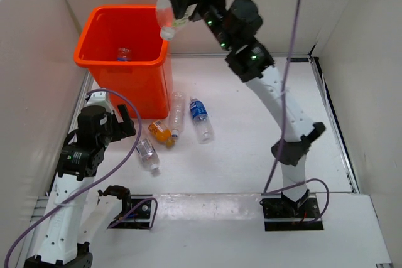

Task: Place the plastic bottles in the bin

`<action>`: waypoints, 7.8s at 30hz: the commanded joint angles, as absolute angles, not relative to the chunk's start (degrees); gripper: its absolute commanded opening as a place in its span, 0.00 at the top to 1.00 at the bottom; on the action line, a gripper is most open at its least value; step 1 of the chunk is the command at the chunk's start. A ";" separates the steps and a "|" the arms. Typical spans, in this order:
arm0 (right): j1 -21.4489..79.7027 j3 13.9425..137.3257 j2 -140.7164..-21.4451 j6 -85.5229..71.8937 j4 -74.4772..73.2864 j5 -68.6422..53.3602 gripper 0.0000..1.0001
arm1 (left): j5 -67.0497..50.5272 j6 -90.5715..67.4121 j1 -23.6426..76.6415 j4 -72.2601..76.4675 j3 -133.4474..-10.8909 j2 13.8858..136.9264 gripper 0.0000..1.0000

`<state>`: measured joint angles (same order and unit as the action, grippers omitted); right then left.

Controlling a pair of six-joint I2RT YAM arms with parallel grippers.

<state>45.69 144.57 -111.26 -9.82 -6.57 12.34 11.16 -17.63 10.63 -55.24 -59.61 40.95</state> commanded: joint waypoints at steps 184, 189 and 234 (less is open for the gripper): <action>44.20 139.96 -108.18 -12.48 -20.66 -5.46 1.00 | 2.72 -16.17 10.64 -52.47 -57.13 38.23 0.00; 48.07 145.81 -116.71 -11.34 -15.65 -3.87 1.00 | 2.37 -16.08 10.64 -52.03 -57.22 38.15 0.00; 34.10 70.41 -71.28 -20.40 -17.19 -0.72 0.10 | 10.18 -25.48 10.90 -52.29 -53.44 39.11 0.00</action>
<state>34.09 72.64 -74.22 -17.91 -12.73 4.05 6.98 -22.96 10.63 -52.34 -53.69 38.85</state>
